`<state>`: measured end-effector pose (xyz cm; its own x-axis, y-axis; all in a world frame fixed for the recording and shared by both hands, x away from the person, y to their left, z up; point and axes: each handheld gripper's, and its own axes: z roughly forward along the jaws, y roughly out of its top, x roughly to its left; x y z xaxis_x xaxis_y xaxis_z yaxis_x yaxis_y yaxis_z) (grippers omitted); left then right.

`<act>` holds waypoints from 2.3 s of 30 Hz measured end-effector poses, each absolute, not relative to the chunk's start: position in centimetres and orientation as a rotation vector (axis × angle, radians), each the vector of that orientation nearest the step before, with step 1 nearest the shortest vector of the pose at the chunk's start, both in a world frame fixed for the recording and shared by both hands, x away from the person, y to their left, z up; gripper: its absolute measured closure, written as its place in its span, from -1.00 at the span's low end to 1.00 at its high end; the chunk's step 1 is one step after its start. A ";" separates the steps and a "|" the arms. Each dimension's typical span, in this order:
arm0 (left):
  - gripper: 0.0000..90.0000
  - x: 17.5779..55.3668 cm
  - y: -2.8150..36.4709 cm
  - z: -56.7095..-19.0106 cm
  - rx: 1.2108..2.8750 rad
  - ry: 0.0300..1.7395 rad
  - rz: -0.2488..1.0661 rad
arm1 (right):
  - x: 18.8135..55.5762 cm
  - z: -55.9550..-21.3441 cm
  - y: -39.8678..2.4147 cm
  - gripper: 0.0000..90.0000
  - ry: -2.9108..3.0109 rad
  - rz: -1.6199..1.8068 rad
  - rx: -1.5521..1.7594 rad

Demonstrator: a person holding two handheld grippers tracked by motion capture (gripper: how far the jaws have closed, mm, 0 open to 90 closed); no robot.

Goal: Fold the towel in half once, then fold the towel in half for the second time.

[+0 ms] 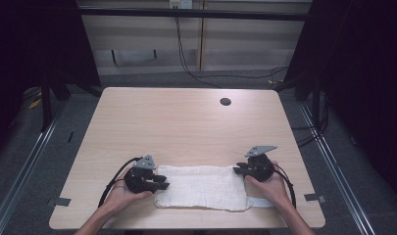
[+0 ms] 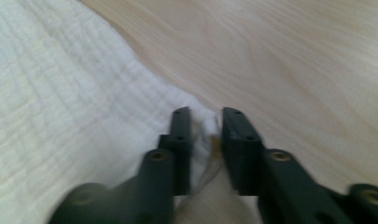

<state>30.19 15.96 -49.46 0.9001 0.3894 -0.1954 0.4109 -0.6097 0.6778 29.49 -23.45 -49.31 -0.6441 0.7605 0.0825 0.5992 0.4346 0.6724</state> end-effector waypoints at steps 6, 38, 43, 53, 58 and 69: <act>0.46 30.9 15.1 -49.5 2.284 0.580 -0.036 | 30.1 -49.5 -24.6 0.94 2.446 1.028 1.247; 0.12 33.3 17.4 -47.7 2.110 0.728 -0.043 | 27.3 -46.3 -23.6 0.14 2.408 1.276 1.184; 0.17 33.6 17.6 -47.0 2.111 0.721 -0.010 | 27.3 -46.5 -21.1 0.07 2.470 1.272 1.135; 0.19 35.8 16.2 -45.6 2.117 0.701 -0.004 | 26.7 -46.0 -16.8 0.07 2.537 1.335 1.024; 0.19 36.3 15.9 -46.2 2.124 0.693 0.001 | 26.5 -45.8 -13.8 0.18 2.619 1.322 0.950; 0.11 36.2 16.3 -47.1 2.128 0.717 0.003 | 26.4 -47.7 -7.8 0.43 2.788 1.345 0.779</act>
<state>36.24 16.32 -47.11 0.8346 0.4923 -0.2472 0.4904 -0.4595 0.7405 26.36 -7.80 -47.67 -0.8796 0.4047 0.2499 0.4475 0.5261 0.7232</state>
